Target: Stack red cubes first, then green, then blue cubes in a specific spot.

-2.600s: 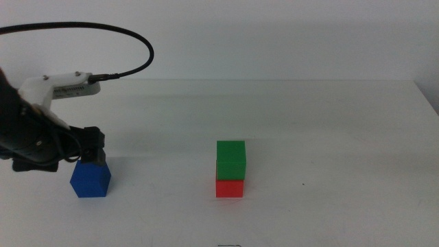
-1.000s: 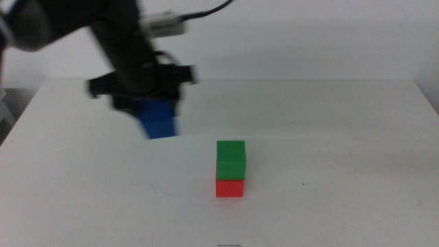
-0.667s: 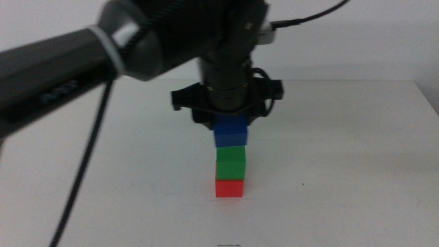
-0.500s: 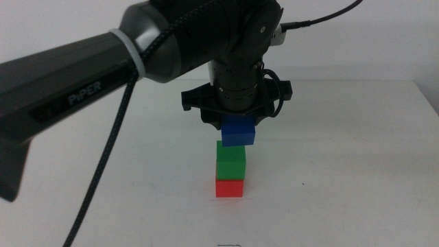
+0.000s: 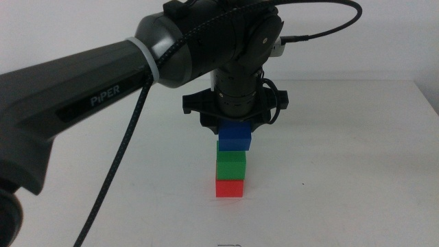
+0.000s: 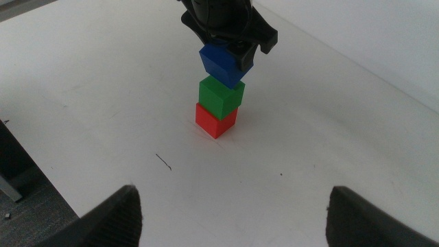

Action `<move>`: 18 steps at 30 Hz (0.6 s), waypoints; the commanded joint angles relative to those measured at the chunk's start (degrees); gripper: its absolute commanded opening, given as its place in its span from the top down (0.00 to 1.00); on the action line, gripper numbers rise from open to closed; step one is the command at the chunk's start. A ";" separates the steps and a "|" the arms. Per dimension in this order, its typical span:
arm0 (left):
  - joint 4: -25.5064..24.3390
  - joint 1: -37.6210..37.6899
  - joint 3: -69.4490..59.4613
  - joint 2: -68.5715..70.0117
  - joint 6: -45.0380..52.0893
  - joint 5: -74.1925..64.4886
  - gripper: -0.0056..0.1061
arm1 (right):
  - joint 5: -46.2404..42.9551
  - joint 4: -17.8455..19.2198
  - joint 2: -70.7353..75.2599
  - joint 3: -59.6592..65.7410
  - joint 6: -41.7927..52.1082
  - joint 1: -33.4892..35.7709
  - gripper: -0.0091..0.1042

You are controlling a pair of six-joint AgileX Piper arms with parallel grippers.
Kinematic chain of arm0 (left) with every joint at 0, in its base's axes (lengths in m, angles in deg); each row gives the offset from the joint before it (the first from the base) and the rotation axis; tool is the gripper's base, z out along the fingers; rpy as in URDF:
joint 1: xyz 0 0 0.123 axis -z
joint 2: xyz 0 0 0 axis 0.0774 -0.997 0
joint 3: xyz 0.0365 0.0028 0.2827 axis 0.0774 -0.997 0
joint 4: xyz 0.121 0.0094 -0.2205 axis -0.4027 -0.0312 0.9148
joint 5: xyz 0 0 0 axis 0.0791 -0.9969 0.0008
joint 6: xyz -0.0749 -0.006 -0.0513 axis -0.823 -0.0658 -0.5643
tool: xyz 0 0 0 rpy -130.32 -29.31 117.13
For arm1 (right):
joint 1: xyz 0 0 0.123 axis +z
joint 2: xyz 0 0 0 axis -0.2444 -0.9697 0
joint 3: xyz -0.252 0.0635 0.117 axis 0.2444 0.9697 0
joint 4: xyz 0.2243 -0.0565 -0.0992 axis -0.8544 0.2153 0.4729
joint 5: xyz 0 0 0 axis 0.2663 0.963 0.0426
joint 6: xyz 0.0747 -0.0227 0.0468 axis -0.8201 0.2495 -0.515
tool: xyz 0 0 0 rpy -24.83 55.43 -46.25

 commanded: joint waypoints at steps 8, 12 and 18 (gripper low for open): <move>2.77 -1.33 1.88 1.43 2.72 -4.57 0.96 | -4.01 0.27 -0.36 -1.26 0.71 -0.31 0.09; 2.67 -1.59 1.88 1.43 2.77 -4.57 0.96 | -4.01 0.27 -0.36 -1.26 0.71 -0.31 0.09; 1.66 -1.59 1.88 1.43 4.13 -4.57 0.96 | -4.01 0.27 -0.36 -1.26 0.71 -0.31 0.09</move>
